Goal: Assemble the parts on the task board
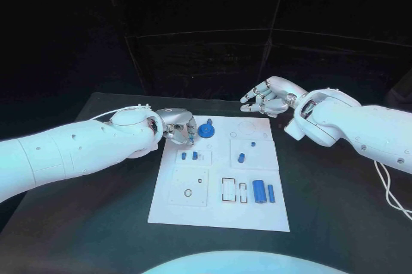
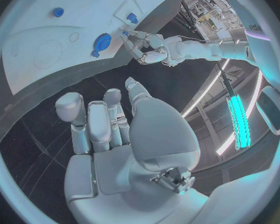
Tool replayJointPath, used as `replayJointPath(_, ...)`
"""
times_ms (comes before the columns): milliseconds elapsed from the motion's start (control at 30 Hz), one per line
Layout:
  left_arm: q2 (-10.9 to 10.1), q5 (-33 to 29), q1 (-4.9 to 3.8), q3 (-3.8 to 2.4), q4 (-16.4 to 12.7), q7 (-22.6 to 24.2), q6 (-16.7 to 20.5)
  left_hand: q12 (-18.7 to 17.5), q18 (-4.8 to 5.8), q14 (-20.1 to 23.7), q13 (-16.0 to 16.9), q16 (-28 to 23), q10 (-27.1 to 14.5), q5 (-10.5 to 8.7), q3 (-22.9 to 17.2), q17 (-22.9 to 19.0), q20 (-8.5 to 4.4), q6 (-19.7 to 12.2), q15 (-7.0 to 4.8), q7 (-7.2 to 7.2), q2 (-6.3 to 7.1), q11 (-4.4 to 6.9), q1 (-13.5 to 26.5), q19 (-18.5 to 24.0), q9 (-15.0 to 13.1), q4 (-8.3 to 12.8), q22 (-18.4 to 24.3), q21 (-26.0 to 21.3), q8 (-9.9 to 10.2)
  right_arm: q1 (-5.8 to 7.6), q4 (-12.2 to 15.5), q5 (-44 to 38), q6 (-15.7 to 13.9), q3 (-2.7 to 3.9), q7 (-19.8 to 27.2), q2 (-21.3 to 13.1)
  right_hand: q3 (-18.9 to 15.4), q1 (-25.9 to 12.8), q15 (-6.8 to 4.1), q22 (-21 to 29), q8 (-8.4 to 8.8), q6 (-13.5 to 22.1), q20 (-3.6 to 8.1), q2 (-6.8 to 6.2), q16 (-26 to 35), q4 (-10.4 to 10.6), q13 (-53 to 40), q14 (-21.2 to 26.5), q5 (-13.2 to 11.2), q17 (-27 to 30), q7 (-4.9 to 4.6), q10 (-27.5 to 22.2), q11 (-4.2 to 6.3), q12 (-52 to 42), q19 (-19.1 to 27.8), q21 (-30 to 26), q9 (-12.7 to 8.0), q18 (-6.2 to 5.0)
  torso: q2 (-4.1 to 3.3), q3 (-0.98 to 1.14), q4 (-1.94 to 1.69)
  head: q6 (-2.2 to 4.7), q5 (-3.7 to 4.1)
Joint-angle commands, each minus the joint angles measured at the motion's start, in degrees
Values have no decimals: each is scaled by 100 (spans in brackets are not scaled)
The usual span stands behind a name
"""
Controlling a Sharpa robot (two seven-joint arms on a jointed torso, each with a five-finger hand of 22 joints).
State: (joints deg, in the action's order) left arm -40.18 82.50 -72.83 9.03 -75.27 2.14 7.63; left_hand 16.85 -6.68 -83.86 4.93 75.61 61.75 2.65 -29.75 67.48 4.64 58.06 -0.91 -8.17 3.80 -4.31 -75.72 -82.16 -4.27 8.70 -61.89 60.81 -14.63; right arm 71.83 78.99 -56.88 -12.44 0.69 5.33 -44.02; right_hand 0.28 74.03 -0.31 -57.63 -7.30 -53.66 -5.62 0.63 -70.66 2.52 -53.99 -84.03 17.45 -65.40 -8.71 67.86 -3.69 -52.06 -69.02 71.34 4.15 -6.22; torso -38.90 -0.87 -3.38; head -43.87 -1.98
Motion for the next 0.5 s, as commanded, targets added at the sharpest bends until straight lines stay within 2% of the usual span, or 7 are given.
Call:
replayJointPath(33, 25, -52, -2, -3, 24, 1, -139, -38, 57, -127, -4, 17, 45, 6, -18, -5, 4, 31, 22, 11, 24, -4, 27, -20, 5, -7, -5, 31, 20, 9, 12, -4, -49, 3, 53, 3, -3, 3, -40, 8, -19, 25, -11, 70, 22, 32, 3, -84, 32, -1, 1, -17, 10, -13, 26, -16, -5, -50, -1, 4, 3, -9, -6)
replayJointPath(500, 61, -54, 24, 0, -12, 5, -207, -64, 55, -119, -18, 5, 54, 6, -17, -31, 7, 34, 24, 8, 34, -6, 47, -8, 11, -15, -1, 22, 42, 9, 9, -4, -48, 3, 52, 8, -3, 3, -40, 8, -19, 25, -11, 70, 22, 32, 3, -84, 32, -1, 1, -17, 10, -13, 26, -16, -5, -50, 1, 2, 2, -18, 1)
